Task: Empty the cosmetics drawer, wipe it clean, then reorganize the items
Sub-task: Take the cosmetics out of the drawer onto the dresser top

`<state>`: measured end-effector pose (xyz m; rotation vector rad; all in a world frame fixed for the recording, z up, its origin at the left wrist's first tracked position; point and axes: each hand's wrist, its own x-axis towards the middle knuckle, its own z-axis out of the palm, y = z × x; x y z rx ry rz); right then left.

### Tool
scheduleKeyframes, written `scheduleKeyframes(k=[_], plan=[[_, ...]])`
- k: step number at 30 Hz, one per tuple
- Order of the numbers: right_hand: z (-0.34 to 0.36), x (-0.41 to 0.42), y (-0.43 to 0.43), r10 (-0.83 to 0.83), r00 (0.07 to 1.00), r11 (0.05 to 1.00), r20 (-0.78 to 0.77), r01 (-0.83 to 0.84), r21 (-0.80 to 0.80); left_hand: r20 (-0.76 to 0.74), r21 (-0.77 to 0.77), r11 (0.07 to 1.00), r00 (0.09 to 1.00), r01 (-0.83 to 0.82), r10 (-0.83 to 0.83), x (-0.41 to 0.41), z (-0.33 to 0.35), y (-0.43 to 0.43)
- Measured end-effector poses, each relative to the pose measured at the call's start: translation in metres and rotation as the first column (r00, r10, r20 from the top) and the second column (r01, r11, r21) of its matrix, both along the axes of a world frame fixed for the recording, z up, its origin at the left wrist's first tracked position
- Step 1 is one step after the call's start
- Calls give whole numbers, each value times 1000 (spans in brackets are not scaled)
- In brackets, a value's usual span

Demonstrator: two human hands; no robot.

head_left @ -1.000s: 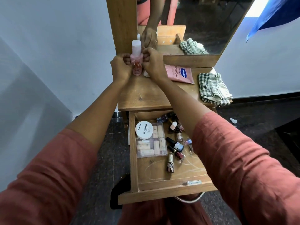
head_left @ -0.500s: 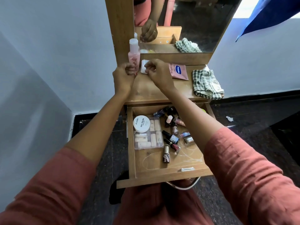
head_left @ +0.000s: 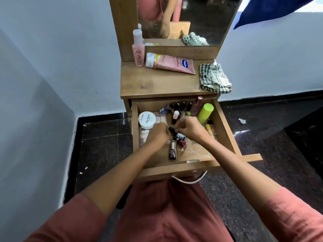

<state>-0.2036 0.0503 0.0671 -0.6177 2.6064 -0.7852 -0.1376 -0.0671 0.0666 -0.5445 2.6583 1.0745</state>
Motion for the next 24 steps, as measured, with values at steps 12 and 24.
scheduleKeyframes(k=[12, 24], plan=[[-19, 33, 16, -105, 994, 947, 2, 99, 307, 138, -138, 985, 987, 103, -83, 24, -19, 40], [-16, 29, 29, -193, 972, 972, 137, 171, 158, 159, -88, 996, 987, -3, 17, 26, -9, 33]])
